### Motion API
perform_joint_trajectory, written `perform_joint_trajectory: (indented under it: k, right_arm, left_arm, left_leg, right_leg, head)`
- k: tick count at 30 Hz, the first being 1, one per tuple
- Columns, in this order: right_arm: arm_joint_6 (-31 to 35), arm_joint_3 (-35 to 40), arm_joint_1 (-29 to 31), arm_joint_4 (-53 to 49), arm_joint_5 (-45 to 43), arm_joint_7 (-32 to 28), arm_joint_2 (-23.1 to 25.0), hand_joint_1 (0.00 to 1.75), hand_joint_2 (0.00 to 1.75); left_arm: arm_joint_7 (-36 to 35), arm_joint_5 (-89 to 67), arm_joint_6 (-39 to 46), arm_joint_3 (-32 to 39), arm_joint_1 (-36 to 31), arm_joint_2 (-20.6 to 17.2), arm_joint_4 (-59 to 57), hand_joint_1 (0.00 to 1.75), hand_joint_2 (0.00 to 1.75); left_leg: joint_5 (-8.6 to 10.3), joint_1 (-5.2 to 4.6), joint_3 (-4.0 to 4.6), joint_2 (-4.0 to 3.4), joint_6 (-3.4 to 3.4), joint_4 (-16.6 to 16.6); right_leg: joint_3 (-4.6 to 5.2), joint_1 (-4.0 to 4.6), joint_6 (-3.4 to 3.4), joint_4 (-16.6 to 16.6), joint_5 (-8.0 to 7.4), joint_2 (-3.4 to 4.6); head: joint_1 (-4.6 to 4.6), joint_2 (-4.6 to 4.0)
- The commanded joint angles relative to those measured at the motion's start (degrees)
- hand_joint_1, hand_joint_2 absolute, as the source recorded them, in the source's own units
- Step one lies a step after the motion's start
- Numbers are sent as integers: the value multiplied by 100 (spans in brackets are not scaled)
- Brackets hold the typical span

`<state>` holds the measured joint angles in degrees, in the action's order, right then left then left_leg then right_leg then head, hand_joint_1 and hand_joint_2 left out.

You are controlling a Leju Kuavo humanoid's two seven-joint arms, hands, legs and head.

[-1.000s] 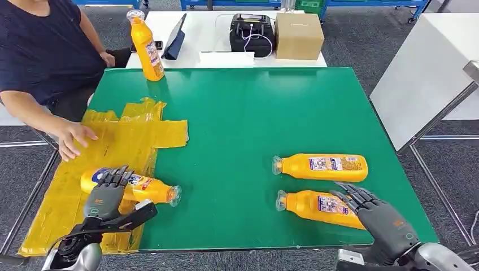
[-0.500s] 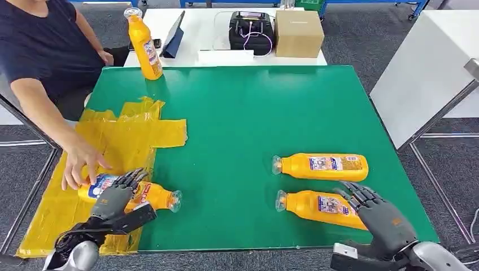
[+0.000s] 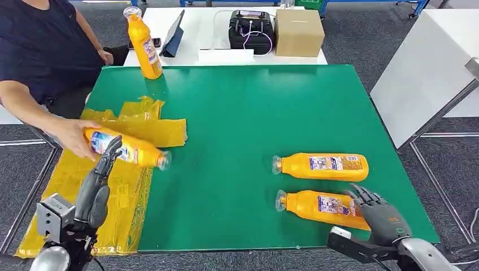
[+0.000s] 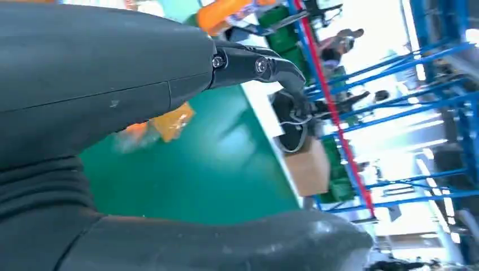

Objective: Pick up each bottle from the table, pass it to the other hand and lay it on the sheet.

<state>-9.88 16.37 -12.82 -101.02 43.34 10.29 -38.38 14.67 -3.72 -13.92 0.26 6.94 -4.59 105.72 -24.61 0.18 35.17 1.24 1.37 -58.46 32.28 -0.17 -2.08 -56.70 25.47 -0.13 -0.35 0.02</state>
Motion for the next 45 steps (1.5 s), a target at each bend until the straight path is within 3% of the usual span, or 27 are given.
perform_joint_trajectory:
  k: [1,7,11,12,13,23,33,39,40,43,45]
  right_arm:
    - [-161,-54,555,1207,31,-40,482,0,175]
    - [-174,-12,669,1386,138,-39,603,0,175]
    - [-438,277,1101,2185,336,-255,719,0,175]
    - [-514,326,1171,2342,274,-355,716,145,175]
    - [-590,373,1219,2458,208,-426,702,175,175]
    - [-652,460,1216,2488,91,-528,647,175,175]
    - [-966,581,1114,2197,-899,-671,299,175,175]
    - [-413,113,784,1061,-1684,-800,927,175,175]
    - [-234,-6,749,823,-1829,-924,1157,175,175]
    - [99,-255,629,-387,-2414,-1141,1985,175,175]
    - [207,-215,643,-841,-2620,-1182,2204,175,175]
  left_arm:
    - [5,51,-75,173,-73,144,97,0,0]
    - [10,93,-98,155,-75,136,81,0,0]
    - [27,160,-157,29,-270,114,-29,0,0]
    - [24,160,-154,-14,-347,101,-81,0,0]
    - [14,163,-138,-53,-413,94,-129,0,0]
    - [-8,184,-107,-113,-472,60,-170,0,0]
    - [-123,745,-181,-152,-428,37,-227,0,0]
    - [-251,1769,-311,62,236,192,93,0,0]
    - [-305,1948,-317,118,351,243,152,0,175]
    - [-414,2466,-451,207,752,511,333,0,175]
    - [-394,2453,-437,136,903,659,385,0,175]
  left_leg:
    - [-1,7,-16,-18,-4,10]
    - [-2,5,-13,-12,-4,8]
    - [-1,7,-13,-17,-5,8]
    - [0,8,-31,-33,-9,19]
    - [4,8,-26,-25,-7,18]
    - [4,6,-37,-25,-6,17]
    - [5,6,-51,-12,-8,14]
    - [-11,4,-61,-30,-8,12]
    - [-14,7,-73,-44,-14,25]
    - [-11,4,-41,-43,-11,7]
    - [-16,4,-39,-55,-16,10]
  right_leg:
    - [-17,7,2,18,-6,11]
    - [-16,5,2,14,-3,6]
    - [-16,7,2,16,-6,11]
    - [-33,9,5,30,-12,21]
    - [-29,9,4,29,-13,13]
    - [-32,6,3,25,-11,16]
    - [-25,6,4,22,-7,-3]
    - [-50,5,3,17,0,26]
    - [-61,8,7,31,0,32]
    - [-28,6,5,7,-2,40]
    - [-24,8,9,6,2,50]
  head:
    - [2,0]
    - [4,0]
    - [2,0]
    - [0,0]
    - [2,0]
    - [4,0]
    - [2,0]
    - [4,0]
    - [4,0]
    - [2,0]
    - [2,0]
